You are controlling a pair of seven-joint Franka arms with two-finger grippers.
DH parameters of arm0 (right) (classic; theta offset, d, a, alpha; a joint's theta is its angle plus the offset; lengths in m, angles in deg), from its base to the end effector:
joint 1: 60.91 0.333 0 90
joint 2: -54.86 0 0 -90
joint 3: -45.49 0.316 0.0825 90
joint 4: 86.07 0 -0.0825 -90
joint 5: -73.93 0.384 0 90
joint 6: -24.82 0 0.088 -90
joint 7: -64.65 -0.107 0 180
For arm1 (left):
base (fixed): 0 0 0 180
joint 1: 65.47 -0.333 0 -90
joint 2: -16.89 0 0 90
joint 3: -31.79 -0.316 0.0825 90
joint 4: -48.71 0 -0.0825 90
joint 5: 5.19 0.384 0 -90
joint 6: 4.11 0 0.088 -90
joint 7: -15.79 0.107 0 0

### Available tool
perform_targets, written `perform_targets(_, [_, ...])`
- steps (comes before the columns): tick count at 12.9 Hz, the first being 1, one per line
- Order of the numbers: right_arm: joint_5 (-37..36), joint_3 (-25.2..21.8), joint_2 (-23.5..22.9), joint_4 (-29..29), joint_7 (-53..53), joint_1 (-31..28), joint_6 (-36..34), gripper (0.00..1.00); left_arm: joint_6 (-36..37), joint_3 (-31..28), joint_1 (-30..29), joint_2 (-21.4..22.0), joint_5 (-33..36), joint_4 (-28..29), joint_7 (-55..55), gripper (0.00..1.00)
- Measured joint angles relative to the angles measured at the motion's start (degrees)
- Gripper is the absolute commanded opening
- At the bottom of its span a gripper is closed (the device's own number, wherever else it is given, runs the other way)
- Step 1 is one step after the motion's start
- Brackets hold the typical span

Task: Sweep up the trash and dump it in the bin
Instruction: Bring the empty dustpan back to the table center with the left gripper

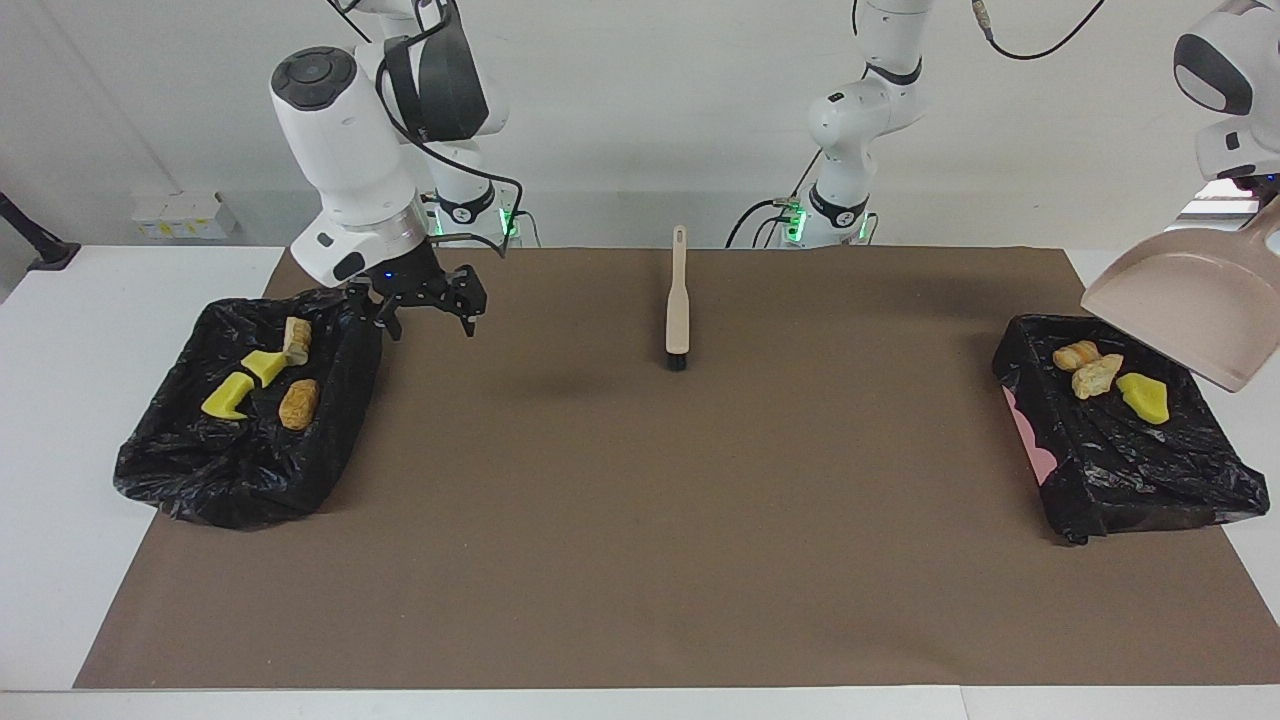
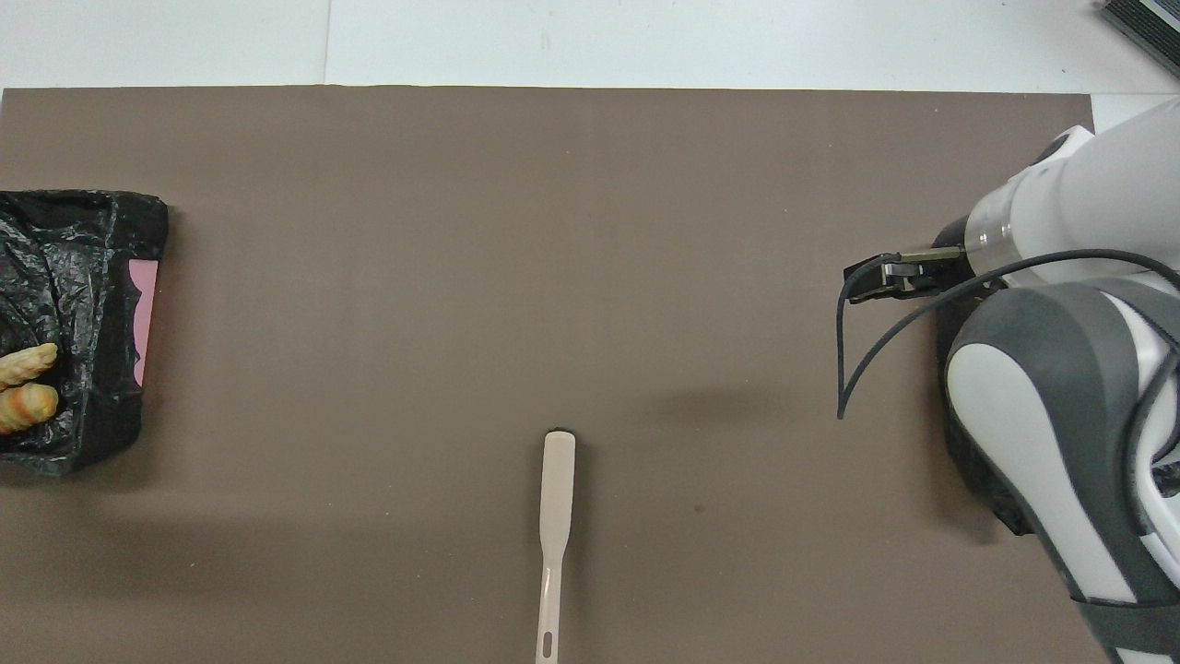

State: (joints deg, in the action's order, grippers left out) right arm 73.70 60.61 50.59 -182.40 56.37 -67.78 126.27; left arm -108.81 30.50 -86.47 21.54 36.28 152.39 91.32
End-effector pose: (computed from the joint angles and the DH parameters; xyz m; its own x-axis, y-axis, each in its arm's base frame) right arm 0.5821 0.0794 0.5482 0.9999 -0.0008 0.0150 -0.0005 -0.9998 -0.0178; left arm 0.4885 0.2588 0.5981 0.4261 -0.6561 -0.6229 -0.8972 -0.3946 -0.1982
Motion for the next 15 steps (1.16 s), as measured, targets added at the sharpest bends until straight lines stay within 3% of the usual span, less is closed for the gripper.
perform_targets(6, [-1.0,-5.9,1.4,3.8,0.0,1.6,-4.6,1.00,3.9,0.6,6.3,0.0,-16.1,0.3,-6.9,0.00])
perform_targets(10, [-0.9,-10.3,1.9,3.8,0.0,4.1,-5.0,1.00,6.7,1.0,17.0,0.0,-22.7,0.5,-26.0,0.00])
perform_targets(15, [-0.7,-10.9,2.5,3.8,0.0,4.2,-6.5,1.00,6.4,1.1,27.6,-0.7,-31.4,0.8,-50.6,0.00])
